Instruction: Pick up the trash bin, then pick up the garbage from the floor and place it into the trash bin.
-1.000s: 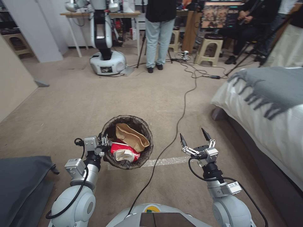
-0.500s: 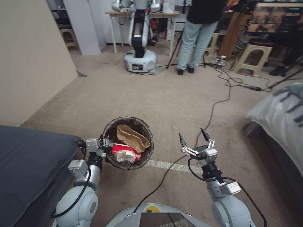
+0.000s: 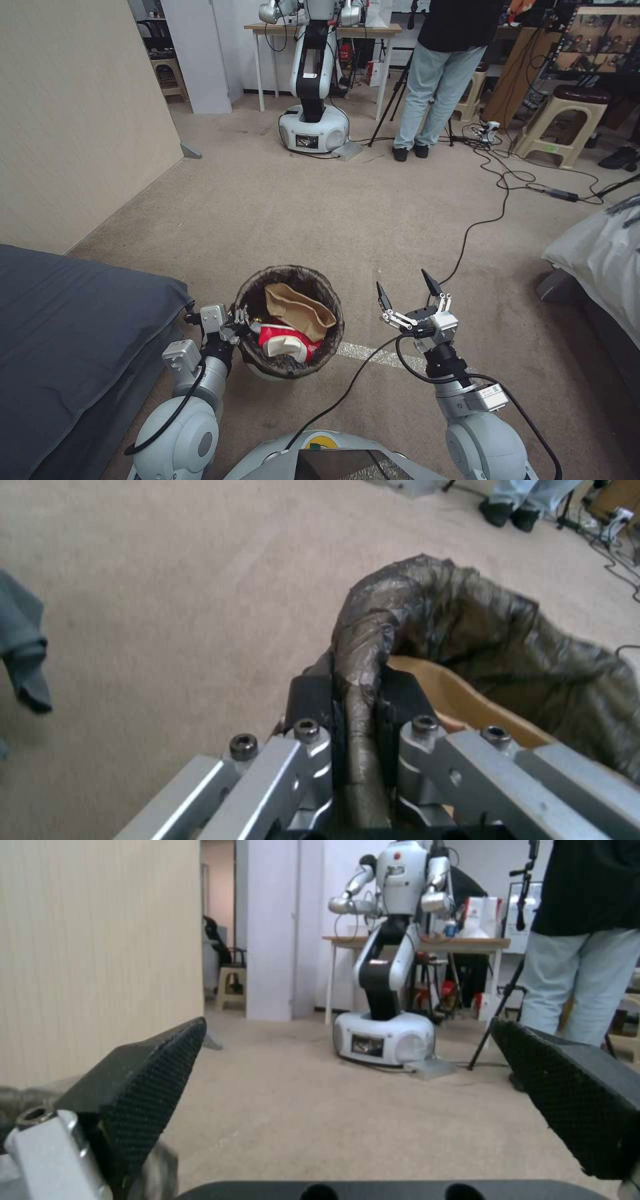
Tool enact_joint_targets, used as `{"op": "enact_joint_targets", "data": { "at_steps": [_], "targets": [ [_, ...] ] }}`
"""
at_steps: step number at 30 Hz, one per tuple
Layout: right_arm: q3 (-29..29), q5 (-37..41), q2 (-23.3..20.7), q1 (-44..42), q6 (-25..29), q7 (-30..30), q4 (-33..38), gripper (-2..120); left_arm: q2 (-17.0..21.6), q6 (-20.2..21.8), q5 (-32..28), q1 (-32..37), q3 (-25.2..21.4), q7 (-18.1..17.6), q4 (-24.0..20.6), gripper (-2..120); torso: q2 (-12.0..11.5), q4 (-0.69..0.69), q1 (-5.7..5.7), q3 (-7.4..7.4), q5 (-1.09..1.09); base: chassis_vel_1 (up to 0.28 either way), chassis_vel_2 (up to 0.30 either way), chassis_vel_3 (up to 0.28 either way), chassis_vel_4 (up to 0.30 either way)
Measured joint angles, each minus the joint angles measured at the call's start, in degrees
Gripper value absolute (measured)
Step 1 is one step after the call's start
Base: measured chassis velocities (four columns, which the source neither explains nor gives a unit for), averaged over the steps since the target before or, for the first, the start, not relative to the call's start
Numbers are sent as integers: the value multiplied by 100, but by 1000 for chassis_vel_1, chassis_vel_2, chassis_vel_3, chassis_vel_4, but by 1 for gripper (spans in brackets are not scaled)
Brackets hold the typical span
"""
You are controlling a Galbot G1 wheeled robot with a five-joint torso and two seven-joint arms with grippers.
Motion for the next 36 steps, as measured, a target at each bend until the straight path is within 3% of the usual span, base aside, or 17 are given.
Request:
{"op": "enact_joint_targets", "data": {
  "at_steps": [4,7,14,19,31,36],
  "targets": [
    [2,6,8,-4,23,-20,-3,100,0,240,-354,31,110,-153,-39,7,0,-1,0,0,0,0,0,0,0],
    [12,12,27,-26,89,-75,-15,100,50,959,-1080,8,120,-513,-93,7,0,0,0,0,0,0,0,0,0],
    [0,12,73,-69,212,-183,-13,100,73,1480,-1863,-136,117,-784,179,7,0,0,0,0,0,0,0,0,0],
    [19,13,80,-100,305,-222,-13,100,65,1577,-2261,-267,83,-923,522,7,0,0,0,0,0,0,0,0,0],
    [24,27,87,-126,372,-329,-19,100,25,1519,-2529,-410,149,-890,970,7,0,1,0,0,0,0,0,0,0],
    [60,47,74,-154,384,-363,8,100,21,1292,-2642,-459,155,-667,1174,25,0,0,0,0,1,0,0,0,0]
  ]
}}
